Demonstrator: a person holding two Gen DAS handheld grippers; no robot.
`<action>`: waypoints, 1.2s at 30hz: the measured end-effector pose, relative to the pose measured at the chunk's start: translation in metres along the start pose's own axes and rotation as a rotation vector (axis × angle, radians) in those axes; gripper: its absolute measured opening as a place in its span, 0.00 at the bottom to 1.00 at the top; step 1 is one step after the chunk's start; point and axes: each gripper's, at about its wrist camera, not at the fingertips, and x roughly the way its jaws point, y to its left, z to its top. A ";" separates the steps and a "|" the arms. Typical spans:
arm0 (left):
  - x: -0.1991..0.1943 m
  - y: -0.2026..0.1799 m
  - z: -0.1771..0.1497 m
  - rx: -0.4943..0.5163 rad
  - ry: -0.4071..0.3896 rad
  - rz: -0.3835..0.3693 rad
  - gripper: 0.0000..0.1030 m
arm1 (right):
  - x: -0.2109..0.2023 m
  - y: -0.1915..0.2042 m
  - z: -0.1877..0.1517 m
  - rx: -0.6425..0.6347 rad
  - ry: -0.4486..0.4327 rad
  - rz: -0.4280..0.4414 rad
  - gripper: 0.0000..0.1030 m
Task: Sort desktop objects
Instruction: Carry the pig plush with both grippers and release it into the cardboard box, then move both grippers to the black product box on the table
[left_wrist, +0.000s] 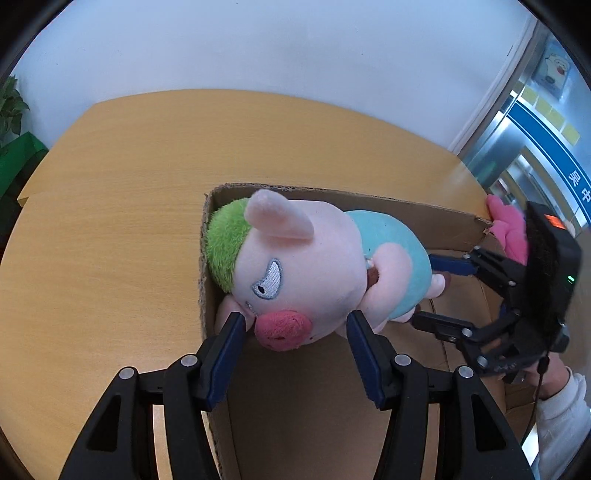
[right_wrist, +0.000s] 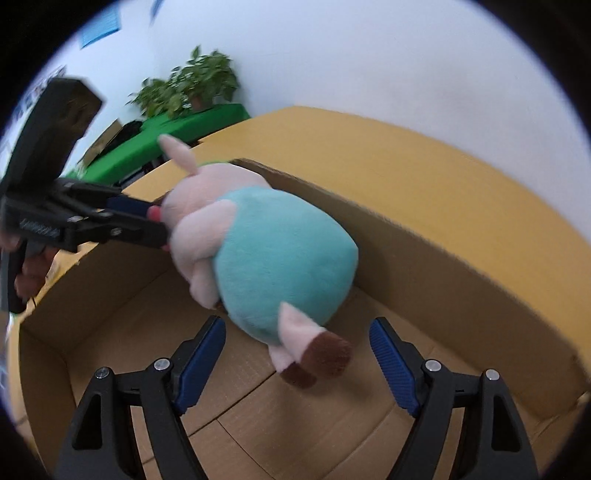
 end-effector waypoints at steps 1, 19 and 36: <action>-0.004 -0.001 -0.002 0.005 -0.006 0.009 0.54 | 0.005 -0.003 -0.001 0.035 0.017 0.016 0.75; -0.173 -0.111 -0.109 0.192 -0.577 0.138 1.00 | -0.189 0.116 -0.060 0.157 -0.279 -0.464 0.87; -0.182 -0.156 -0.205 0.189 -0.507 0.046 1.00 | -0.229 0.145 -0.162 0.190 -0.288 -0.518 0.87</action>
